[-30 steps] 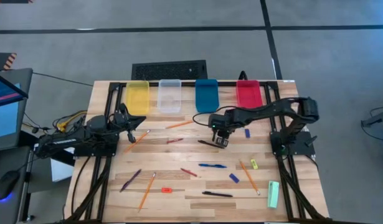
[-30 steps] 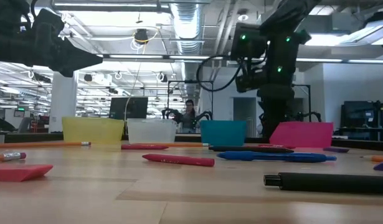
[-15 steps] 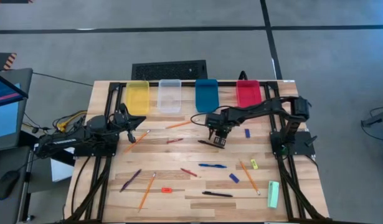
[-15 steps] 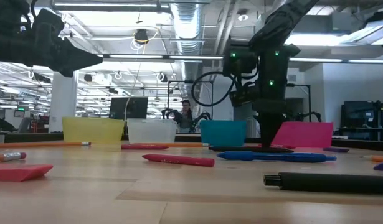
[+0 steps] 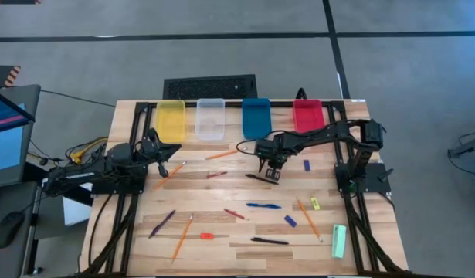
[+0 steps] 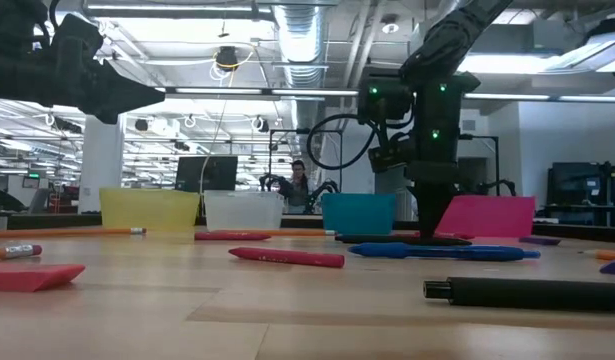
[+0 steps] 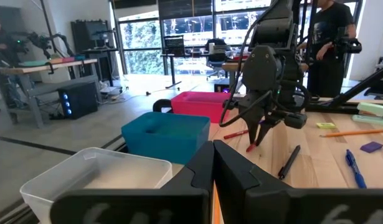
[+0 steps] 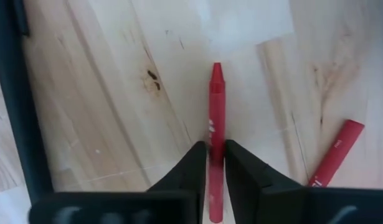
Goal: Sort crayons/erasers/pens/pencils in bins
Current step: Put the red crayon into the red bin
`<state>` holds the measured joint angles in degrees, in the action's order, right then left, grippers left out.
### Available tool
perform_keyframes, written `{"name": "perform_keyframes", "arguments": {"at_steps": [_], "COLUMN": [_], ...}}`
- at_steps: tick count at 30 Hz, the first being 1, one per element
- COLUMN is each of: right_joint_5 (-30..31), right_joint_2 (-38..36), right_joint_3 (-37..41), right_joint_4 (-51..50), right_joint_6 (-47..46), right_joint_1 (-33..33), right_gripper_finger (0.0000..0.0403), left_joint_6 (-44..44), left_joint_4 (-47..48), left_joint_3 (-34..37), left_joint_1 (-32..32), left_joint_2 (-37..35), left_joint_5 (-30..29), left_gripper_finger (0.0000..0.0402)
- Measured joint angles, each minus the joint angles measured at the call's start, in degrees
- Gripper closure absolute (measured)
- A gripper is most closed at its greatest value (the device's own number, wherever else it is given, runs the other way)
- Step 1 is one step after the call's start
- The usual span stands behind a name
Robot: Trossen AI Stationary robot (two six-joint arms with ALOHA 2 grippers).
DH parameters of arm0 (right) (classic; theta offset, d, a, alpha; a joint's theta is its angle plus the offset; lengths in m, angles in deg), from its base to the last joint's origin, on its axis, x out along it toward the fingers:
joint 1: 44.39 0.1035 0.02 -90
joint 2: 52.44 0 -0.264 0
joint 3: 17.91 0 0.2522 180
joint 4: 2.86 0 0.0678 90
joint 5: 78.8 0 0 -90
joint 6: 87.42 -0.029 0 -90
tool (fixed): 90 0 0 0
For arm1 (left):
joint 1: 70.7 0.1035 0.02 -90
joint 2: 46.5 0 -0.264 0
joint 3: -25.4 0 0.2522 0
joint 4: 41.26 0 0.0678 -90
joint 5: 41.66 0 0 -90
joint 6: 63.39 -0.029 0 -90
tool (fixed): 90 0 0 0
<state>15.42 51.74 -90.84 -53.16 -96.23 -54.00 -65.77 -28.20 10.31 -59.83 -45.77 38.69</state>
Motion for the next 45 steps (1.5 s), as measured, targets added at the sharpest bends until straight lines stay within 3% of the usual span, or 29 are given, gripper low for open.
{"name": "perform_keyframes", "arguments": {"at_steps": [16,25,32,45], "right_joint_5": [-1.0,-1.0,-1.0,-2.3], "right_joint_2": [0.1,0.1,0.0,0.3], "right_joint_3": [0.1,0.1,-0.6,-6.9], "right_joint_4": [0.1,0.3,-0.9,-7.7], "right_joint_6": [-0.8,-1.2,-1.2,0.2], "right_joint_1": [-0.6,-0.6,-0.6,-0.5], "right_gripper_finger": [0.0348,0.0391,0.0373,0.0377], "left_joint_6": [0.0,0.0,0.0,0.0], "left_joint_4": [0.0,0.0,0.0,0.0], "left_joint_3": [0.0,0.0,0.0,0.0], "left_joint_1": [0.0,0.0,0.0,0.0], "left_joint_2": [0.0,0.0,0.0,0.0], "left_joint_5": [0.0,0.0,0.0,0.0], "left_gripper_finger": [0.0401,0.0401,0.0401,0.0401]}}
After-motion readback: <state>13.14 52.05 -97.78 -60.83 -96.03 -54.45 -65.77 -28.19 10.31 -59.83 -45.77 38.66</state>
